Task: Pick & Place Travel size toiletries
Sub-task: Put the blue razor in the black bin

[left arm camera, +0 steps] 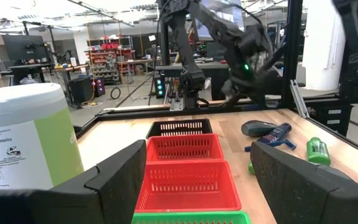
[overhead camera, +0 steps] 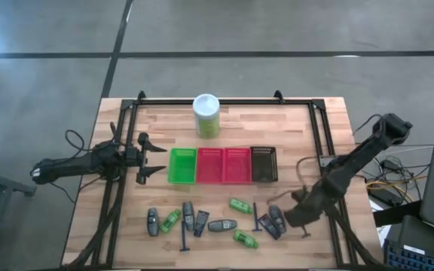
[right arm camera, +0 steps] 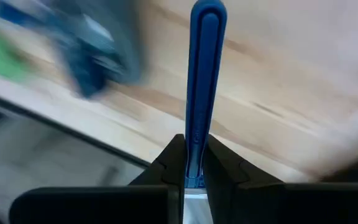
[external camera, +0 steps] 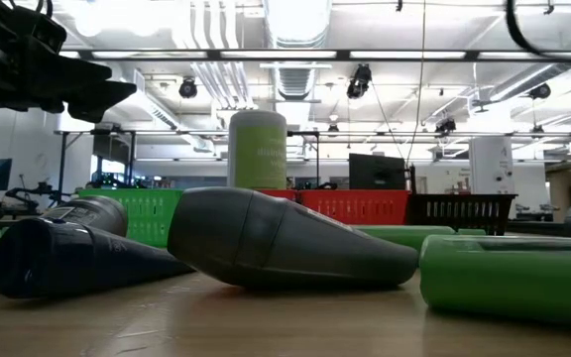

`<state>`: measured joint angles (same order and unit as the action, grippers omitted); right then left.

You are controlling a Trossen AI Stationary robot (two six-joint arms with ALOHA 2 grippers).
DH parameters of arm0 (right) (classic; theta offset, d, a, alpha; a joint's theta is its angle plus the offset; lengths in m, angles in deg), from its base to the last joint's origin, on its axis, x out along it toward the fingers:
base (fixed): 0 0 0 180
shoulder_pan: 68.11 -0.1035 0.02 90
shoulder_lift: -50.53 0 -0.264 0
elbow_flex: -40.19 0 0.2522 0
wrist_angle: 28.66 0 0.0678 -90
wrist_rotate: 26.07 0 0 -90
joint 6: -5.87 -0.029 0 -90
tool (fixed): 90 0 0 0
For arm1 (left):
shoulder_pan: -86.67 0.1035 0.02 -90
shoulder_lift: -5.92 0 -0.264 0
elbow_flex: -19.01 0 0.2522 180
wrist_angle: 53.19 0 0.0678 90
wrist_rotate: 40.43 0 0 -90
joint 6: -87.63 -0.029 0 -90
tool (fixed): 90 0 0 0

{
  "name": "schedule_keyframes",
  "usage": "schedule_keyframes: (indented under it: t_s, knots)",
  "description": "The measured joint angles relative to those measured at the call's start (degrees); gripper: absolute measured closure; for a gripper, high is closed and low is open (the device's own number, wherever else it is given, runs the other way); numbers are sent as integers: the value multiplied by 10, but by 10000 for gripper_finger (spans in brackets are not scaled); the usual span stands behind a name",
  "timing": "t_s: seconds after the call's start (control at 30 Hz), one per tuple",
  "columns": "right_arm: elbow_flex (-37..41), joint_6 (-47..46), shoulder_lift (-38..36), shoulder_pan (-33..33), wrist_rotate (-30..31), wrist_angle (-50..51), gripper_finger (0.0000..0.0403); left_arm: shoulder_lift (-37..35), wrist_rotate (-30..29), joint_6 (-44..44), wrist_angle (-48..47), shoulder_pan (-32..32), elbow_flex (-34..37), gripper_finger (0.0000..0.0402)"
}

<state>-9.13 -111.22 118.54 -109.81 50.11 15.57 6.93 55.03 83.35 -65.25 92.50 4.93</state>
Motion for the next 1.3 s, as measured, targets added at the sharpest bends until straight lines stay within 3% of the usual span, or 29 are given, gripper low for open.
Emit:
schedule_keyframes:
  t_s: [0.2, 0.37, 0.43, 0.6, 0.77, 1.0, 1.3]
  knots:
    - [-34, -3, -107, 63, 201, 75, 374, 0, 0, 0, 0, 0, 0, 108]
    - [-74, 125, -107, 192, 230, 126, 374, 0, 0, 0, 0, 1, 0, 108]
    - [-82, 182, -95, 254, 222, 126, 374, 0, 0, 0, 0, 1, 0, 108]
    - [-82, 328, -46, 404, 131, 121, 374, 0, 0, 0, 0, 0, 0, 108]
    - [-102, 449, 15, 493, 75, 106, 374, 0, 0, 0, 0, 0, 0, 108]
    - [-134, 545, 117, 536, 6, 107, 374, 0, 0, 0, 0, 0, 0, 108]
    - [-165, 594, 218, 538, -12, 107, 356, 0, 0, 0, 0, 0, 0, 108]
